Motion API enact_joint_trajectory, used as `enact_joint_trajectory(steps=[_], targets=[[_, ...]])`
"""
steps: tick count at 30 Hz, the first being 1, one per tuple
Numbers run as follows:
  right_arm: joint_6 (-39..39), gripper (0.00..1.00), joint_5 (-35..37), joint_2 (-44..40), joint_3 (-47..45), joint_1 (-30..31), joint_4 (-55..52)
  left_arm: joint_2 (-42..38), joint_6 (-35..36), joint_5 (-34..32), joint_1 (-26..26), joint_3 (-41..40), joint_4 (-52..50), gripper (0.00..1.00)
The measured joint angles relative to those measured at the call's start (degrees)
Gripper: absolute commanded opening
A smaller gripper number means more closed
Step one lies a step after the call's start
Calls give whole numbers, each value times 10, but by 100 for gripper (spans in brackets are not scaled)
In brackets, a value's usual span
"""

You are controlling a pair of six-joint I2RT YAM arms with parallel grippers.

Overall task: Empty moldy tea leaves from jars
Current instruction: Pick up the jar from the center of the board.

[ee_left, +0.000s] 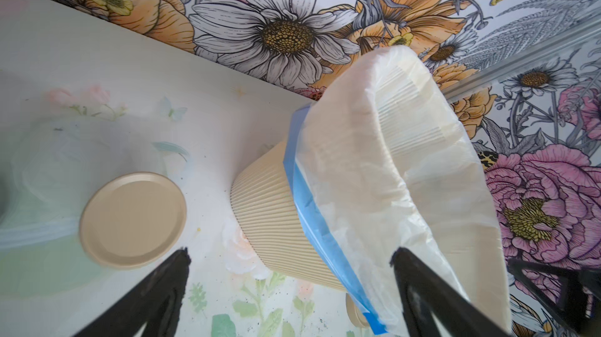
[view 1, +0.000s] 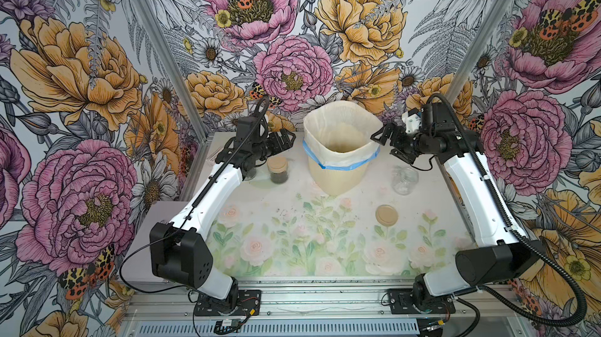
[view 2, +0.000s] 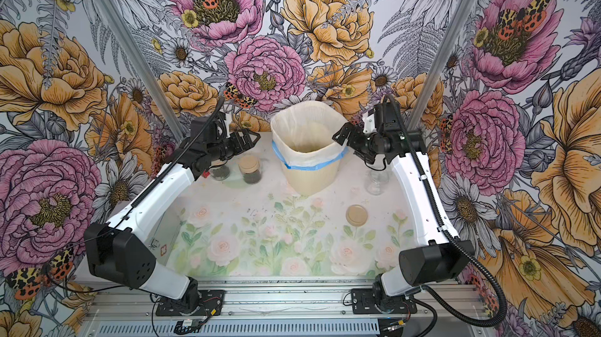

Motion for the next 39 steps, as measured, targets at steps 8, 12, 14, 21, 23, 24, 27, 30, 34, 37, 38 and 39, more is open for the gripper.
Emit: enact_joint_trajectory(steps=[8,12,14,21,23,24,27,30,34,37,38,39], targets=[[21,100,23,-5,-7,43,13,64,54,-51,28,48,-84,99],[21,100,23,-22,-19,43,16,139,104,-108,1,126,-164,99],[21,100,21,-31,-23,43,16,170,122,-127,-8,153,-197,99],[19,100,9,-70,-47,43,17,259,165,-176,-15,213,-284,99],[17,100,6,-83,-60,43,16,272,171,-184,-15,219,-300,99],[16,100,5,-89,-67,43,16,277,175,-186,-15,221,-305,99],[9,100,5,-103,-87,43,16,286,177,-187,-17,227,-311,99],[0,100,1,-110,-105,43,16,293,179,-187,-20,234,-315,99],[-10,100,1,-113,-125,46,16,314,179,-186,-24,246,-318,99],[-14,100,0,-114,-132,46,16,334,179,-186,-24,250,-318,99],[-14,100,0,-114,-134,46,16,341,179,-186,-24,252,-320,99],[-16,100,0,-114,-135,46,16,346,179,-186,-24,254,-322,99]])
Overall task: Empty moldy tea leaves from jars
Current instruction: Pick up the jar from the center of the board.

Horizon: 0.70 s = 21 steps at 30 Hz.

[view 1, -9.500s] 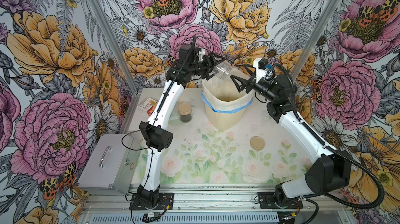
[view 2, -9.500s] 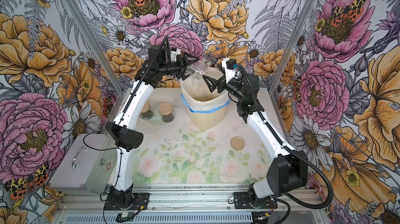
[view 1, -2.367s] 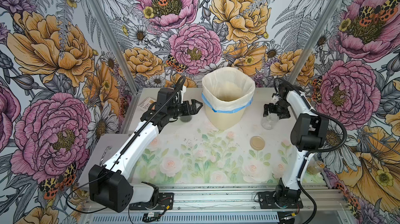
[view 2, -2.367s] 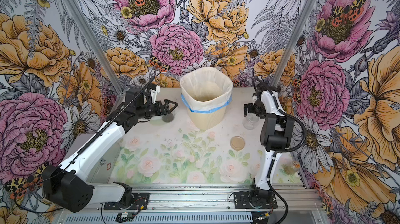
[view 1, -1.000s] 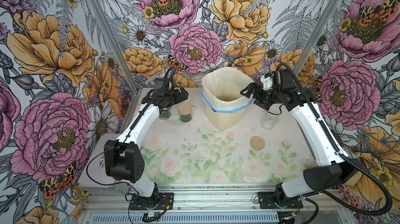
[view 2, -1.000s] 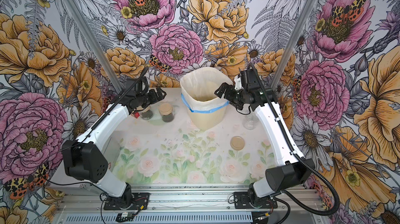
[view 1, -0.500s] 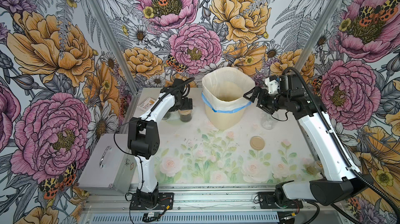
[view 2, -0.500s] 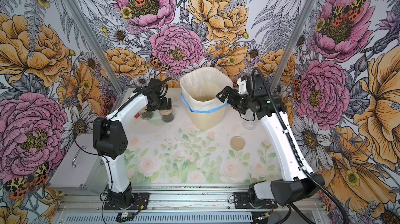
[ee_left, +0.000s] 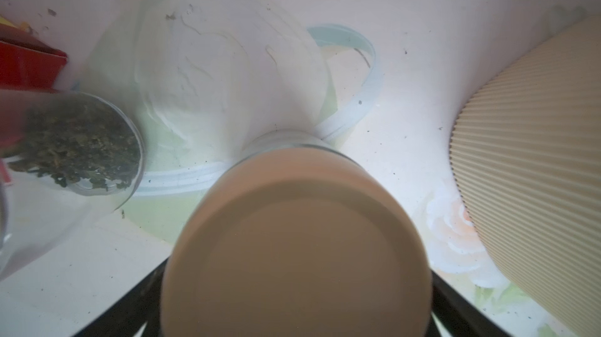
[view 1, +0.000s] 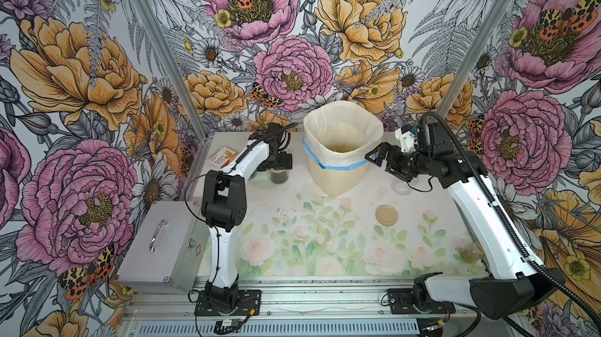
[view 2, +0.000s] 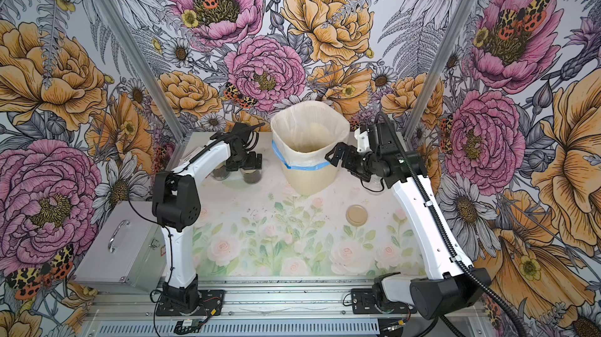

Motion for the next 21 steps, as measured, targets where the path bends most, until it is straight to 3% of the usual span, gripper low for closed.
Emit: enact_joint_trajectory(steps=[21], targets=[[-5,100,-4,-7,-10,1,0,35,0,0,-3,37,-8,97]])
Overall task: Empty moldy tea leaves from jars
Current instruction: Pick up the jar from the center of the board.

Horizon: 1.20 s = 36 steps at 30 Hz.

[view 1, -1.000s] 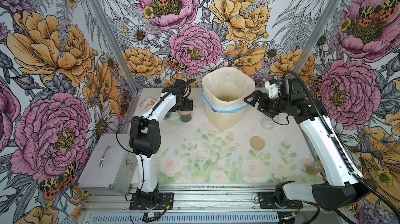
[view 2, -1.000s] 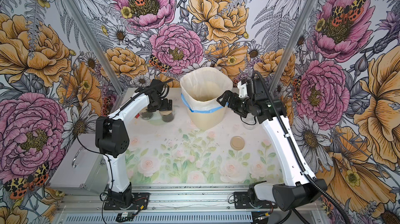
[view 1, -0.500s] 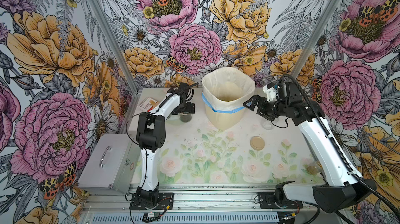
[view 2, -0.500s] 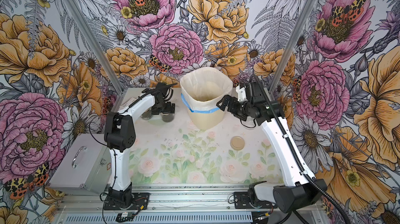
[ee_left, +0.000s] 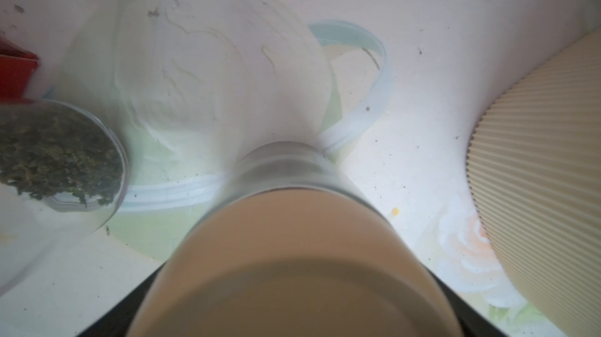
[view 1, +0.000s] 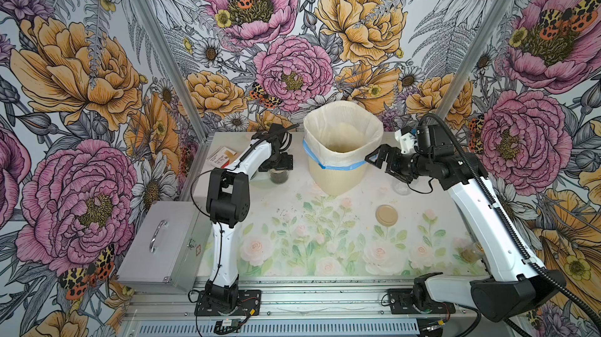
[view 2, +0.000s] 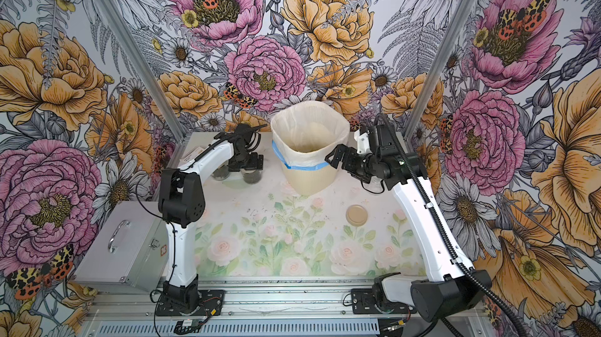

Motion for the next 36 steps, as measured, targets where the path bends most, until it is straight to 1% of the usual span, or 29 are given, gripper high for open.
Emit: enact_joint_trajectory(steps=[5,8,9,11,14,22,26,29,32,36], targets=[[0,100,0,0,0,0,0,10,0,-2,-2,9,1,96],[0,100,0,0,0,0,0,15,1,-4,-3,10,1,93],[0,100,0,0,-1,0,0,16,2,-4,-3,9,1,92],[-2,100,0,0,-1,0,0,18,3,-5,-3,10,1,85],[-7,100,0,0,-1,0,0,18,10,-6,-3,9,1,78],[-48,100,7,0,0,9,0,17,16,-6,-3,9,1,71],[-85,100,29,-1,0,32,0,12,24,3,-3,3,-1,69],[-120,100,49,-5,0,59,0,-3,30,19,-3,-16,-2,68],[-153,100,62,-11,0,88,1,-33,37,33,-3,-49,-2,67],[-186,100,68,-34,-24,127,29,-99,42,50,-3,-100,-8,66]])
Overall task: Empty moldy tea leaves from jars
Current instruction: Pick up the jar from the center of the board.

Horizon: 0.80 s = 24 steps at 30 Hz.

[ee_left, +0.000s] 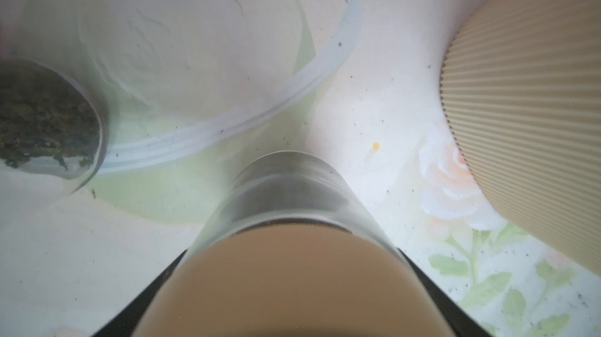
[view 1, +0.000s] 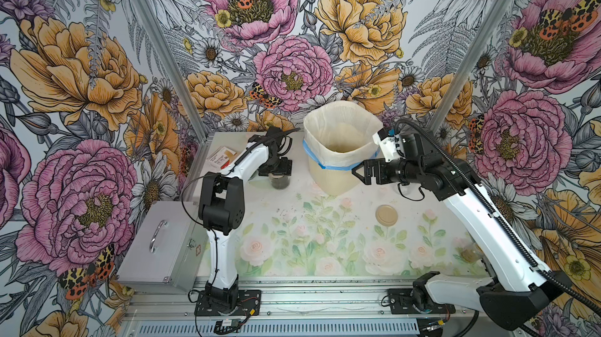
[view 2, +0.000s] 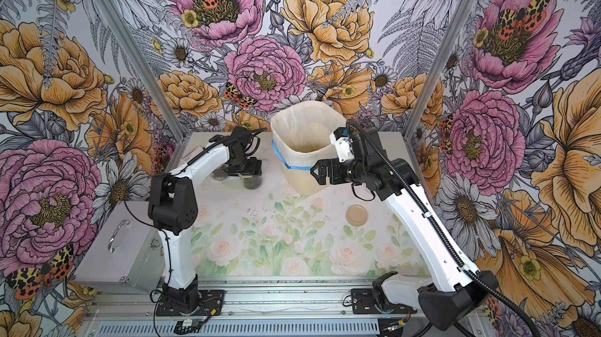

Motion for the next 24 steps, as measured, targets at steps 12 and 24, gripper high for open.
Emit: enact_joint_trajectory(steps=[12,24], targets=[[-42,99,54,-47,-160,166,122,-217,-5,53,-12,-122,-1,65],[-132,98,123,-65,-314,263,365,-397,-40,144,-56,-224,-12,67]])
